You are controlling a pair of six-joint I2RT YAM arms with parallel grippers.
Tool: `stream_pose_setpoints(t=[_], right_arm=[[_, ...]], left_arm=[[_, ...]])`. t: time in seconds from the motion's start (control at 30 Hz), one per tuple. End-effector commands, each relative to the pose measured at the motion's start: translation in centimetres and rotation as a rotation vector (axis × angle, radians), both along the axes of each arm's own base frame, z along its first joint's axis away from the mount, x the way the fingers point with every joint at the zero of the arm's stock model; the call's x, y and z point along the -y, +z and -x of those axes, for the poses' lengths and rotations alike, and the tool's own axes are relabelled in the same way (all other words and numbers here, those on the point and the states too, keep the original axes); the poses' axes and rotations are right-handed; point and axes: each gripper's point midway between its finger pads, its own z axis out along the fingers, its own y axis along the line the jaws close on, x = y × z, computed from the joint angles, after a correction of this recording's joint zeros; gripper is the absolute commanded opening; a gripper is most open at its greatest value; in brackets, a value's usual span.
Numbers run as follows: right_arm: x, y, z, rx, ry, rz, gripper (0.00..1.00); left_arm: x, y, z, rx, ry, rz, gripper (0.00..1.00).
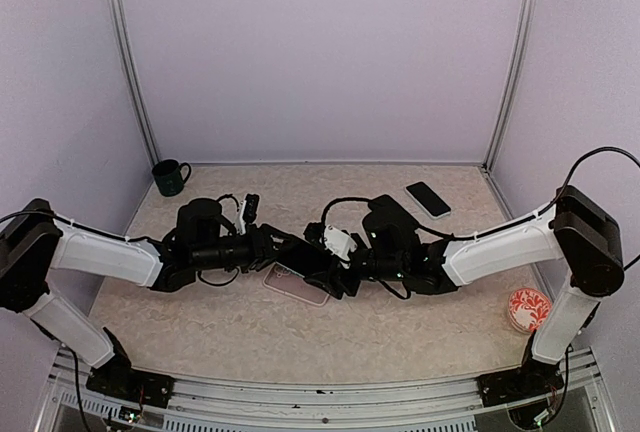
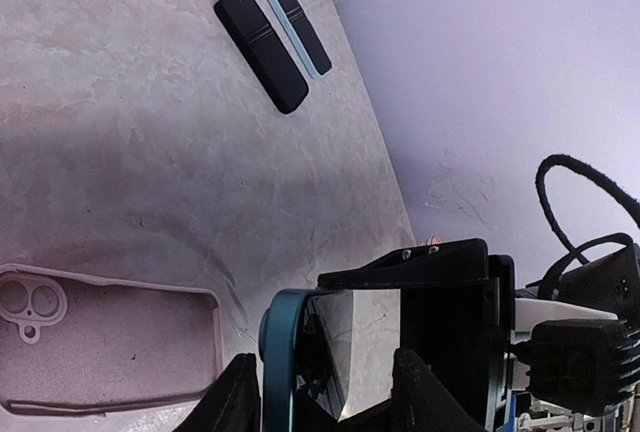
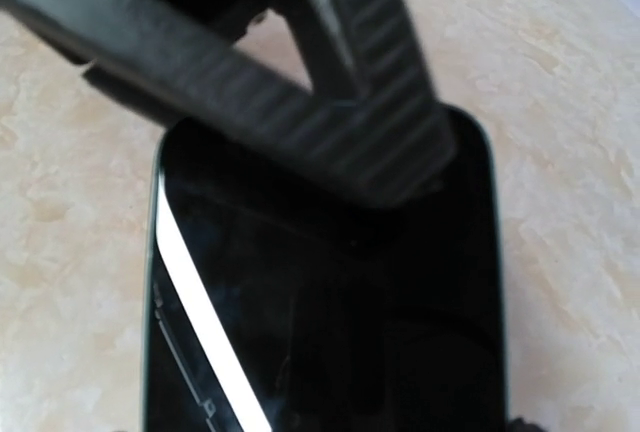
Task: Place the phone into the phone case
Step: Pass from the right arm to the left
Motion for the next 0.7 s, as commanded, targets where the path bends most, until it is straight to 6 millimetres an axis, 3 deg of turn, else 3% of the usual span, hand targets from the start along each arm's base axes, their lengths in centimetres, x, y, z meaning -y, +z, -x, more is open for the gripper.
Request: stream_pose_setpoints(t=[0.0,0.67], right_arm=[[-0.72,3.42,-0.3,0.079,-0.003,-0.084,0.7],[-0.89,3.32,-0.35,0.083,0.005,-0.068,0.73]], left_arm=[[0.0,0.08,0.25,0.006,-0.011,0.017,0.42],[0.9,-0.89,0.24,0.01,-0.014,-0.04,0.06]])
